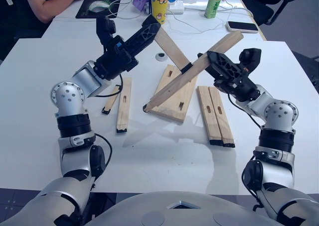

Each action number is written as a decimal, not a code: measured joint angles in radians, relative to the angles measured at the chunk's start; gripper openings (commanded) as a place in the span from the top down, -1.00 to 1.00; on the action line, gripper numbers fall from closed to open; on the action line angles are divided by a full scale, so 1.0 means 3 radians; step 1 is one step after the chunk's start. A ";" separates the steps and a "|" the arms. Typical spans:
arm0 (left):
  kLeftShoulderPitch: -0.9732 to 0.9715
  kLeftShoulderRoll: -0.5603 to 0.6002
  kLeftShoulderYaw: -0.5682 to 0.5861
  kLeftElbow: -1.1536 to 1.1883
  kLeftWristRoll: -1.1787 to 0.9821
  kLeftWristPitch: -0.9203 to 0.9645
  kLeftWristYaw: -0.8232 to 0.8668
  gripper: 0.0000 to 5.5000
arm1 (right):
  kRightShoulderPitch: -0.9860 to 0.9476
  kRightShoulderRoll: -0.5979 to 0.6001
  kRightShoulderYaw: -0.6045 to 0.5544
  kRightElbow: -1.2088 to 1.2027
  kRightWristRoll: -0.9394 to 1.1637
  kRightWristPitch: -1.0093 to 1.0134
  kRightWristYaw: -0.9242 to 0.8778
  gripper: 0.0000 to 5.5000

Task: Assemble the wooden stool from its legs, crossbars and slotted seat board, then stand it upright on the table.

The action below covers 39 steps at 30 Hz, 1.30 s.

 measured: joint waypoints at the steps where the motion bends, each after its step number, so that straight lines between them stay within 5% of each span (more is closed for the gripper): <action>1: 0.0000 0.0002 0.0000 0.0006 0.0000 0.0005 0.0002 0.85 | 0.0000 -0.0002 0.0003 0.0004 -0.0007 -0.0007 0.0023 0.19; 7: 0.0000 0.0010 -0.0008 0.0016 0.0007 0.0013 0.0007 0.85 | -0.0001 -0.0008 0.0015 0.0022 -0.0068 -0.0050 0.0094 0.25; 27: 0.0197 0.0356 -0.0249 -0.0080 0.0209 0.0019 -0.0326 -0.30 | 0.0044 -0.0085 0.0013 0.0081 -0.0140 -0.0058 0.0132 0.25; 35: 0.0503 0.0674 -0.1000 -0.0141 0.1130 -0.0490 -0.0817 -0.35 | 0.0105 -0.0207 -0.0026 0.0132 -0.0120 0.0043 0.0261 0.25; 39: 0.0714 0.0956 -0.1690 -0.0134 0.2027 -0.1185 -0.1162 -0.35 | 0.0096 -0.0671 -0.0260 0.0396 -0.0163 0.0004 0.0448 0.25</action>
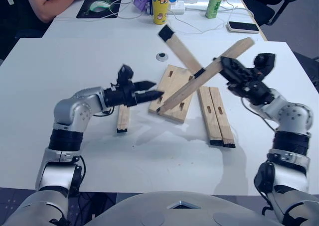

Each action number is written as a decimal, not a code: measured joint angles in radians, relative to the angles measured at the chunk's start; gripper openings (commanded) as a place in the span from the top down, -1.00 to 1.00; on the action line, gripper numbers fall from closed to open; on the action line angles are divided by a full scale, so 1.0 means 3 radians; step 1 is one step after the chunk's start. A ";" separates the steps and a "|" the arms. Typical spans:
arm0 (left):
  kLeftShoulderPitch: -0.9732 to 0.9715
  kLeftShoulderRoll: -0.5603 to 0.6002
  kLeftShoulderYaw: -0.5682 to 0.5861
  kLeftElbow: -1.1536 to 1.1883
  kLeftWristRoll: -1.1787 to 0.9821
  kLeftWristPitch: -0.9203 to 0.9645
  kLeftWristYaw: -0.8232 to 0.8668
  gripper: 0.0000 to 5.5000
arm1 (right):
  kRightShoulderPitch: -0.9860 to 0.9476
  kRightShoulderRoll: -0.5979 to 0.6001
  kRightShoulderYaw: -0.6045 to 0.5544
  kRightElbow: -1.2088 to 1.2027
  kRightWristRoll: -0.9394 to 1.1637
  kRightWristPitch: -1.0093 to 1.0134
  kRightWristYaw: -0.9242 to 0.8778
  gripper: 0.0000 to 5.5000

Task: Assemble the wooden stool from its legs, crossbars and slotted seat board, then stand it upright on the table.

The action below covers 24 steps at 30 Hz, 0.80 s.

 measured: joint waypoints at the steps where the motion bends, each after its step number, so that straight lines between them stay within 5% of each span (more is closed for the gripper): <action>1: 0.0007 0.0034 -0.0160 0.0010 0.0244 -0.0256 -0.0053 -0.35 | -0.0016 -0.0164 -0.0072 0.0142 -0.0064 -0.0044 0.0069 0.25; 6: -0.0010 0.0047 -0.0697 0.0250 0.1274 -0.1590 -0.0100 -0.35 | -0.0312 -0.0733 -0.0269 0.0854 -0.0290 -0.0326 0.0370 0.25; 11: -0.0250 -0.0061 -0.1064 0.0883 0.2041 -0.2637 -0.0039 -0.35 | -0.0527 -0.0835 -0.0242 0.1290 -0.0505 -0.0504 0.0650 0.25; 24: -0.0855 -0.0581 -0.1160 0.2286 0.2429 -0.3407 -0.0081 -0.35 | -0.0528 -0.0560 -0.0136 0.1307 -0.0742 -0.0538 0.0780 0.25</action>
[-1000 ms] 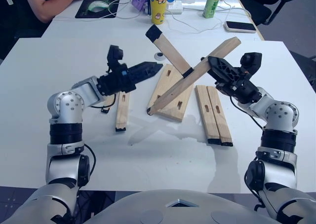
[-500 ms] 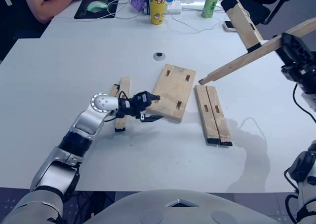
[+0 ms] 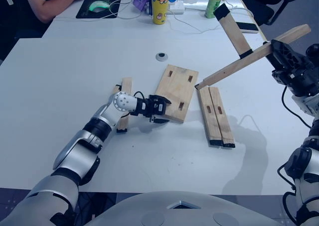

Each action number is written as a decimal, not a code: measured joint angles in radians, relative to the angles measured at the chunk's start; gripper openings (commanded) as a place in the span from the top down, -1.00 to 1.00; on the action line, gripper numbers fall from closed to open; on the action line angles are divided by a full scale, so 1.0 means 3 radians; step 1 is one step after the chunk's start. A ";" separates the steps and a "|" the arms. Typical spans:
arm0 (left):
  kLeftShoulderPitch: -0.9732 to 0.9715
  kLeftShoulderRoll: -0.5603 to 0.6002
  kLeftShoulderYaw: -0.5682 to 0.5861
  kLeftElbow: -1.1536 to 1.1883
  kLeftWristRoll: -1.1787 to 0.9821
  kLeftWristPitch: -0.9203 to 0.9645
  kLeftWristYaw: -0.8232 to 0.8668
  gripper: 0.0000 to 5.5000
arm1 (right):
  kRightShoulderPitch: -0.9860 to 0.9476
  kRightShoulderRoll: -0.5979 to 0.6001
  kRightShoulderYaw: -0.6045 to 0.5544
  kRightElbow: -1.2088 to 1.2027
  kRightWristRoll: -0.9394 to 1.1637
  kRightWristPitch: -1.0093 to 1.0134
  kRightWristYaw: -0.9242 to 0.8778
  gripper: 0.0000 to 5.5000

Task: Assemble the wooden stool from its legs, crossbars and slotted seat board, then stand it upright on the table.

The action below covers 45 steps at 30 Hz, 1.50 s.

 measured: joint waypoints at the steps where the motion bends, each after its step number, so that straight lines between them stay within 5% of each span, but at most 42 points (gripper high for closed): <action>1: -0.0046 -0.0014 0.0021 0.0066 -0.0004 0.0065 -0.0015 -0.35 | 0.0008 0.0029 0.0005 -0.0023 -0.0002 0.0000 -0.0002 0.25; 9: -0.0199 -0.0044 0.0204 -0.0025 -0.0149 0.1115 -0.0212 -0.35 | 0.0016 0.0093 0.0057 -0.0181 -0.0019 0.0009 -0.0045 0.25; 22: 0.0750 0.0314 0.0566 -0.1798 -0.0787 0.2882 -0.0203 -0.35 | 0.0362 0.0529 0.0418 -0.1324 -0.0275 -0.0370 -0.0459 0.25; 45: 0.0979 0.0266 0.0514 -0.2180 -0.1010 0.3176 0.0243 -0.35 | 0.0215 0.0618 0.1273 -0.1464 -0.1092 -0.1319 -0.0325 0.25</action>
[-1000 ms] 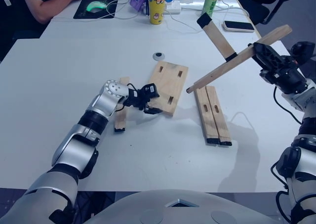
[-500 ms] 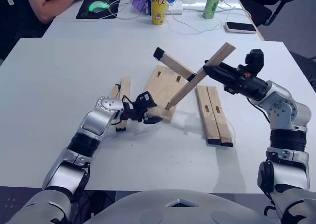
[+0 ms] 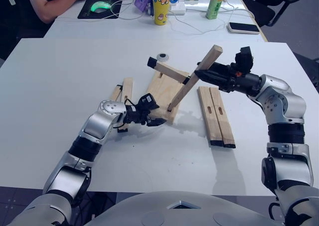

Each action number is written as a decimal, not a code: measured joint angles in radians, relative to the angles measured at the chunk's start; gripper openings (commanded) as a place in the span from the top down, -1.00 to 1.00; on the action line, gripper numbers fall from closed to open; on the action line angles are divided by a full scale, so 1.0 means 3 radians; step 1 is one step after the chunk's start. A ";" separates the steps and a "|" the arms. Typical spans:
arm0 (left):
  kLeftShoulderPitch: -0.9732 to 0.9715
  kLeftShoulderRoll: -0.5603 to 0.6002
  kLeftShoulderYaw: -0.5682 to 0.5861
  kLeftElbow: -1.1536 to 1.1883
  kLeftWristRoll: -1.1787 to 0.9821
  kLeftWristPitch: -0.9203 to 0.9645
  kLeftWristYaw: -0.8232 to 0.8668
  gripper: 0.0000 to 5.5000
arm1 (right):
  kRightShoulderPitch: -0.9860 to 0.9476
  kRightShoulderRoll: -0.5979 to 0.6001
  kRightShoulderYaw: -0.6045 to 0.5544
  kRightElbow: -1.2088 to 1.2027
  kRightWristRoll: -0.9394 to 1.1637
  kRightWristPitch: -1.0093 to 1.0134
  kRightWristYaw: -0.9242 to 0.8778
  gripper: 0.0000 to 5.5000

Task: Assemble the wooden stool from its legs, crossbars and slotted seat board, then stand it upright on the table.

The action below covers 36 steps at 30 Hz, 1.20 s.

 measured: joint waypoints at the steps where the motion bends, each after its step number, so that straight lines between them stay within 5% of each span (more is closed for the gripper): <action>1: 0.0000 0.0000 -0.0001 0.0001 -0.0001 0.0000 0.0002 -0.35 | -0.0014 -0.0021 0.0041 -0.0026 -0.0031 -0.0022 0.0024 0.25; 21: 0.0374 -0.0033 0.0084 -0.0129 -0.0101 -0.0192 0.0400 -0.35 | 0.0770 -0.0108 0.0482 -0.1194 -0.0254 -0.0599 -0.0645 0.25; 36: 0.0463 -0.0109 0.0095 -0.0067 -0.0130 -0.0275 0.0525 -0.35 | 0.0626 -0.0025 0.0585 -0.0799 -0.0173 -0.0710 -0.0706 0.25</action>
